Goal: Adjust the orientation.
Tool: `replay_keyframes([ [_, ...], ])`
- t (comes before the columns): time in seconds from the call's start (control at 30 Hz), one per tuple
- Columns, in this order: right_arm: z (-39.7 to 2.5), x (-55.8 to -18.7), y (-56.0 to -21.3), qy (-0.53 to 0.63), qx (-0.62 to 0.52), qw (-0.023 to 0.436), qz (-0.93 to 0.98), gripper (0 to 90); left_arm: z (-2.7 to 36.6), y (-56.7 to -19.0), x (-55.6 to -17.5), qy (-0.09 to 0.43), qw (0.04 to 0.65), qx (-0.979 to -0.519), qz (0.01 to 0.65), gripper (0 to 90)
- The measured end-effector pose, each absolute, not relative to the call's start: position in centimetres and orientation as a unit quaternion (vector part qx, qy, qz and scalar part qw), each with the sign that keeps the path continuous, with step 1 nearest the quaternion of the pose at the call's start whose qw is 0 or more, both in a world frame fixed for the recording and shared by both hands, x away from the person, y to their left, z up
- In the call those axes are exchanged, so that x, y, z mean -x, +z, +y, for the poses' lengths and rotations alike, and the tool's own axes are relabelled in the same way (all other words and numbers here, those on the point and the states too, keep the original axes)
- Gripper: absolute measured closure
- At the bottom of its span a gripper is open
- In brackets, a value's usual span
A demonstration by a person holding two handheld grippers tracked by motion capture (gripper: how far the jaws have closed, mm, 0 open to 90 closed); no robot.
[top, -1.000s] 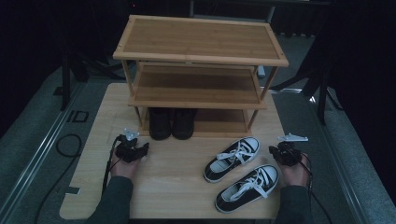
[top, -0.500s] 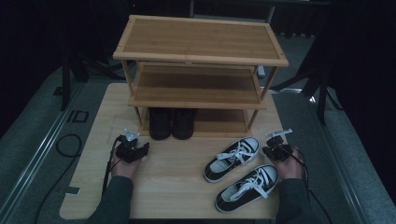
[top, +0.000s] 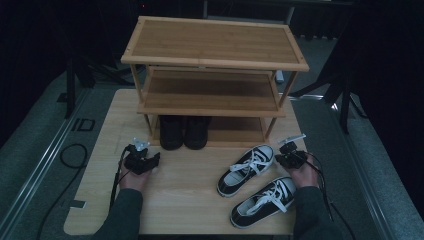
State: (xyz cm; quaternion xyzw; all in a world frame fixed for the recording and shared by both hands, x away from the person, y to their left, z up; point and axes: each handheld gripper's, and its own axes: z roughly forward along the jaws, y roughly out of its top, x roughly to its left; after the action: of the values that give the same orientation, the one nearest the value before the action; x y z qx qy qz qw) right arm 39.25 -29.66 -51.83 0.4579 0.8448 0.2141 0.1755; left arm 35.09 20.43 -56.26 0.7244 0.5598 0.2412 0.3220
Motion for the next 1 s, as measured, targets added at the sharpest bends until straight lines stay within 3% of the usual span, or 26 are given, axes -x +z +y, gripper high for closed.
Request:
replay_keyframes([
  [0.57, -26.3, -39.6, -50.8, 0.214, -0.436, 0.177, 0.856, 90.0, 20.4, -56.3, -35.2, 0.241, 0.322, -0.725, 0.559, 44.7],
  [1.0, -24.1, -35.5, -47.1, 0.295, -0.415, 0.133, 0.850, 70.8, 20.4, -56.3, -35.2, 0.241, 0.322, -0.725, 0.559, 44.5],
])
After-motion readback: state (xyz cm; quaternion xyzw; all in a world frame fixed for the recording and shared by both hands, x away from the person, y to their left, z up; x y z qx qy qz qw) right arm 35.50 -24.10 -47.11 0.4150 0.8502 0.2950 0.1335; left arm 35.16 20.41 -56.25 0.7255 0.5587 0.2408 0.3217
